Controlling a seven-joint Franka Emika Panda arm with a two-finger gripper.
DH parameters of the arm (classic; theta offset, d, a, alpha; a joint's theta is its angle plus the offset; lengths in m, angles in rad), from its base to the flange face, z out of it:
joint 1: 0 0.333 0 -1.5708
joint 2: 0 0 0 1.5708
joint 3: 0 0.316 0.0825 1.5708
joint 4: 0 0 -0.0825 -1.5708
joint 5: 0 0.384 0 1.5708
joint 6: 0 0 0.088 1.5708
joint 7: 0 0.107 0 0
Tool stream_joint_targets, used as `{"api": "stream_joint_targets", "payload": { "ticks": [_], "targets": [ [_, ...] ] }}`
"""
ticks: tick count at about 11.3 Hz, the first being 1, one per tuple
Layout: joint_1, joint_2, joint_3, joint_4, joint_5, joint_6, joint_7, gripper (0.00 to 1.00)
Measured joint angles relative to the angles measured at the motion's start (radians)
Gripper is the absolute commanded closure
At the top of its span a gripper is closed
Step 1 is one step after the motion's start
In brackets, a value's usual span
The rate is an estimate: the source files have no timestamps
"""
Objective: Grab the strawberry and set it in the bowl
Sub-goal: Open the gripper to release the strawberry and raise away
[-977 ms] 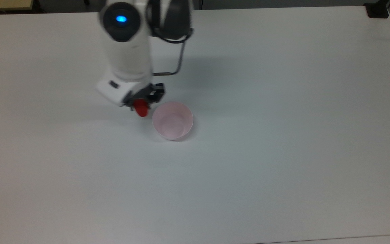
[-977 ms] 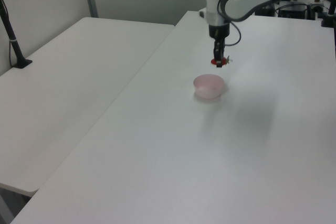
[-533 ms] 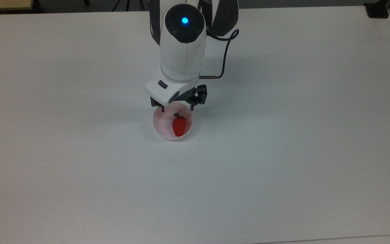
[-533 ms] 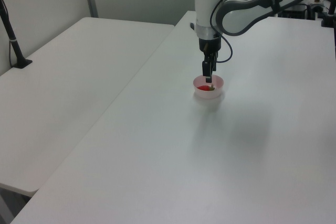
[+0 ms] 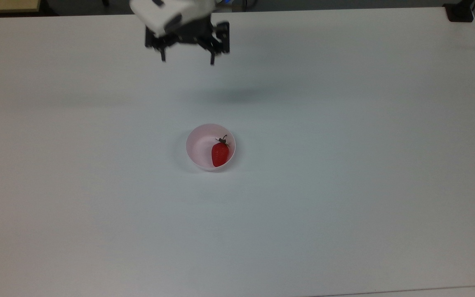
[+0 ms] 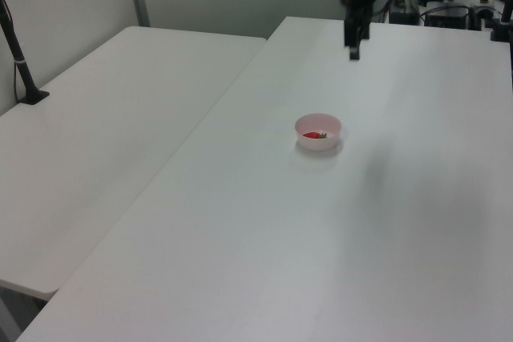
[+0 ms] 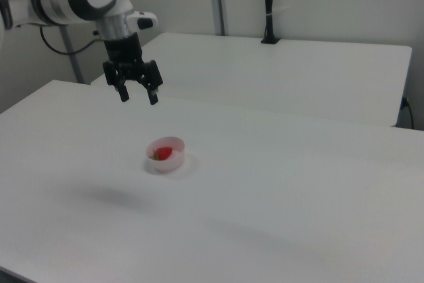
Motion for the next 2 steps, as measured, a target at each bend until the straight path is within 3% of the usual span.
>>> {"api": "stream_joint_targets", "payload": {
  "ticks": [2],
  "targets": [
    [-0.017, -0.061, -0.004, -0.021, 0.0, -0.013, 0.0, 0.0]
  ]
}}
